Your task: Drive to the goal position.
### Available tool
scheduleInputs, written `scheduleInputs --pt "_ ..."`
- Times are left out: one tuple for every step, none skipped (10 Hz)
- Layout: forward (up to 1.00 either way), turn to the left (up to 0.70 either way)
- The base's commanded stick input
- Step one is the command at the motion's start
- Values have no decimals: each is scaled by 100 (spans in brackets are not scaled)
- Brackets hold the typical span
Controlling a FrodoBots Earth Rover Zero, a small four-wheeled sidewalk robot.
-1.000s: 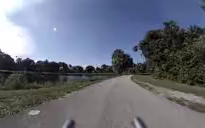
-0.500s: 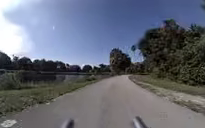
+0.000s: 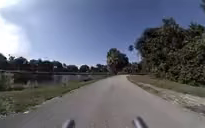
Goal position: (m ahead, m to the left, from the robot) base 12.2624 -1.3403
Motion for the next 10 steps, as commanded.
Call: scheduleInputs --pt "85 0" --pt "85 0" --pt "85 0" --pt "85 0" --pt "85 0" --pt "85 0" --pt "85 0" --pt "85 0" --pt "85 0" --pt "85 0"
